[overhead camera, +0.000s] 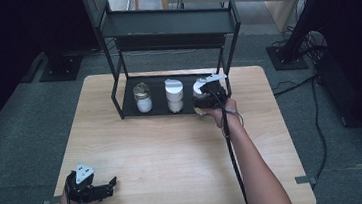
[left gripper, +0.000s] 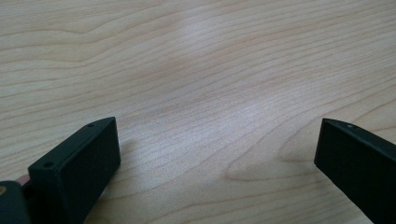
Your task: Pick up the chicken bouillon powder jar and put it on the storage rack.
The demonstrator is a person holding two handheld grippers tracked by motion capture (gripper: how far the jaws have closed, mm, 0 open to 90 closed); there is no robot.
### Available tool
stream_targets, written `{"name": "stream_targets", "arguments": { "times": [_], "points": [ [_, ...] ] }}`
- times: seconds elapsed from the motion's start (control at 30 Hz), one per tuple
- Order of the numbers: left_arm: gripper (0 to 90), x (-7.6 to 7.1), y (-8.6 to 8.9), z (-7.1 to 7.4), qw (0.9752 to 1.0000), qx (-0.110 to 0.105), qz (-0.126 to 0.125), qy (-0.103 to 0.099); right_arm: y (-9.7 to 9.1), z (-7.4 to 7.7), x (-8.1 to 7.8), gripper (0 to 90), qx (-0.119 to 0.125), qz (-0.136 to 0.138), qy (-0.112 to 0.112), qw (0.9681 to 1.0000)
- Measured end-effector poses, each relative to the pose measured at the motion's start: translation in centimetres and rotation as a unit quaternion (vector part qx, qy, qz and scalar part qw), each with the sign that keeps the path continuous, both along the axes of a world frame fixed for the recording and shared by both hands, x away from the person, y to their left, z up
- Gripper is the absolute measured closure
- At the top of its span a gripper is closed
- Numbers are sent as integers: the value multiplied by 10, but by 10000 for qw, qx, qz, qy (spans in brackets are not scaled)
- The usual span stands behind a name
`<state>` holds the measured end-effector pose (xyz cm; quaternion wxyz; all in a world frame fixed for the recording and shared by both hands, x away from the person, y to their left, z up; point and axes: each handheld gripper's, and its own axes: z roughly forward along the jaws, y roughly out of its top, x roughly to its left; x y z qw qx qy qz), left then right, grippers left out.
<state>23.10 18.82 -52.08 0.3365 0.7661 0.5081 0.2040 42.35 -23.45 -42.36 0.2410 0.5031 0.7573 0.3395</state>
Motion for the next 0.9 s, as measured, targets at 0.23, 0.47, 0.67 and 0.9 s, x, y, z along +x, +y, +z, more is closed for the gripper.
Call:
{"name": "stream_targets", "arguments": {
  "times": [0.23, 0.47, 0.67, 0.9],
  "points": [
    [3, 0, 0, 0, 10000, 10, -20, 6, 3, -3, 10, 306, -38, -116, -12, 9999],
    [3, 0, 0, 0, 10000, 4, -18, 4, 1, -10, 20, 306, -69, -239, 44, 9997],
    [3, 0, 0, 0, 10000, 7, -18, 6, -3, -16, 24, 305, 43, -348, 35, 9994],
    [3, 0, 0, 0, 10000, 17, -23, 4, -5, -14, 21, 239, 169, -334, 32, 9993]
  ]
}}
